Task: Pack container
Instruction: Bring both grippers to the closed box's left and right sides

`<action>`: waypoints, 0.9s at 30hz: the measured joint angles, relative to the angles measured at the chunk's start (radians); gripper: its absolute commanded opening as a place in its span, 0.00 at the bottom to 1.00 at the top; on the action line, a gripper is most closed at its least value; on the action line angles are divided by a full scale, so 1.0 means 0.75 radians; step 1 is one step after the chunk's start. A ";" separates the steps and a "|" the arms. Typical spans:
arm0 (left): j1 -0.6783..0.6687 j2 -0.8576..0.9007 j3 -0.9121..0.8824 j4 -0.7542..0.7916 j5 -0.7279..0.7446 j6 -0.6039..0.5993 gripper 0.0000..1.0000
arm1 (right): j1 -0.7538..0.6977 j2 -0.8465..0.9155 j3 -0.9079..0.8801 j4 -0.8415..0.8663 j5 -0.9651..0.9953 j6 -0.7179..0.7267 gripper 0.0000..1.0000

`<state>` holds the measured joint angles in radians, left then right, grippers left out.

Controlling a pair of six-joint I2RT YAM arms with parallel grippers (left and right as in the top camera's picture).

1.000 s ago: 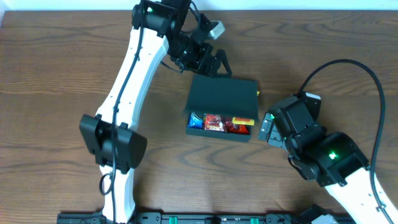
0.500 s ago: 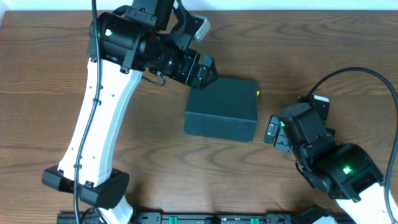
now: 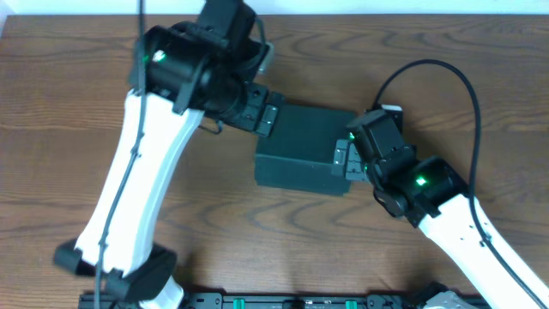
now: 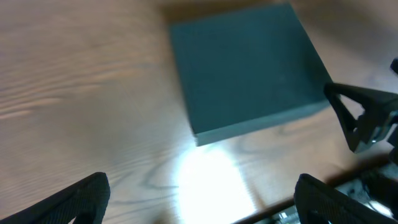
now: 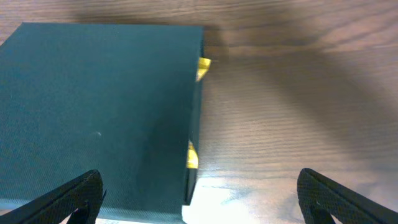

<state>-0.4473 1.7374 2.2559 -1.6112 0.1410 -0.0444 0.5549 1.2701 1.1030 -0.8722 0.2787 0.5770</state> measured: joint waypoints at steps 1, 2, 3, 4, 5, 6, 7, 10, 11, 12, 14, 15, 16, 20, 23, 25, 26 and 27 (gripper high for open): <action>0.001 -0.052 -0.009 0.000 -0.043 -0.023 0.95 | 0.000 0.015 0.000 0.017 -0.011 -0.012 0.99; 0.001 -0.122 -0.016 0.000 -0.089 -0.051 0.96 | 0.000 0.022 0.000 0.022 -0.018 -0.016 0.99; 0.001 -0.162 -0.019 0.000 -0.112 -0.066 0.96 | 0.000 0.031 0.000 0.029 -0.022 -0.020 0.99; 0.001 -0.232 -0.031 0.000 -0.146 -0.086 0.95 | 0.000 0.041 0.000 0.035 -0.025 -0.025 0.99; 0.001 -0.295 -0.040 0.000 -0.175 -0.102 0.96 | 0.000 0.052 0.000 0.038 -0.028 -0.029 0.99; 0.001 -0.351 -0.055 0.000 -0.202 -0.117 0.96 | 0.000 0.062 0.000 0.039 -0.030 -0.031 0.99; 0.001 -0.409 -0.077 0.000 -0.234 -0.134 0.96 | 0.000 0.071 0.000 0.044 -0.031 -0.035 0.99; 0.001 -0.569 -0.169 0.000 -0.328 -0.192 0.96 | 0.000 0.113 0.000 0.054 -0.035 -0.041 0.99; 0.001 -0.621 -0.213 0.000 -0.365 -0.217 0.96 | 0.000 0.124 0.000 0.054 -0.034 -0.042 0.99; 0.001 -0.674 -0.264 0.000 -0.406 -0.245 0.96 | 0.002 0.143 0.000 0.053 -0.035 -0.044 0.99; 0.001 -0.737 -0.341 0.000 -0.460 -0.288 0.95 | 0.008 0.166 0.000 0.054 -0.032 -0.045 0.99; 0.001 -0.768 -0.385 0.000 -0.490 -0.311 0.95 | 0.018 0.175 0.000 0.055 -0.031 -0.045 0.99; 0.001 -0.796 -0.429 0.000 -0.520 -0.337 0.95 | 0.031 0.181 0.000 0.054 -0.025 -0.045 0.99; 0.001 -0.888 -0.626 0.001 -0.624 -0.445 0.96 | 0.117 0.181 0.000 0.021 0.018 -0.045 0.99; 0.001 -0.931 -0.758 0.003 -0.667 -0.503 0.95 | 0.179 0.182 0.000 -0.011 0.044 -0.044 0.99; 0.001 -0.945 -0.830 0.007 -0.683 -0.527 0.95 | 0.198 0.185 0.000 -0.032 0.048 -0.043 0.99; 0.001 -0.951 -0.874 0.010 -0.687 -0.542 0.95 | 0.204 0.189 0.000 -0.042 0.048 -0.039 0.99; 0.001 -0.953 -0.917 0.024 -0.688 -0.557 0.95 | 0.205 0.197 0.000 -0.048 0.047 -0.034 0.99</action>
<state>-0.4469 1.0225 1.5681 -1.5932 -0.3752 -0.4622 0.7086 1.4178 1.1030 -0.9081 0.3141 0.5514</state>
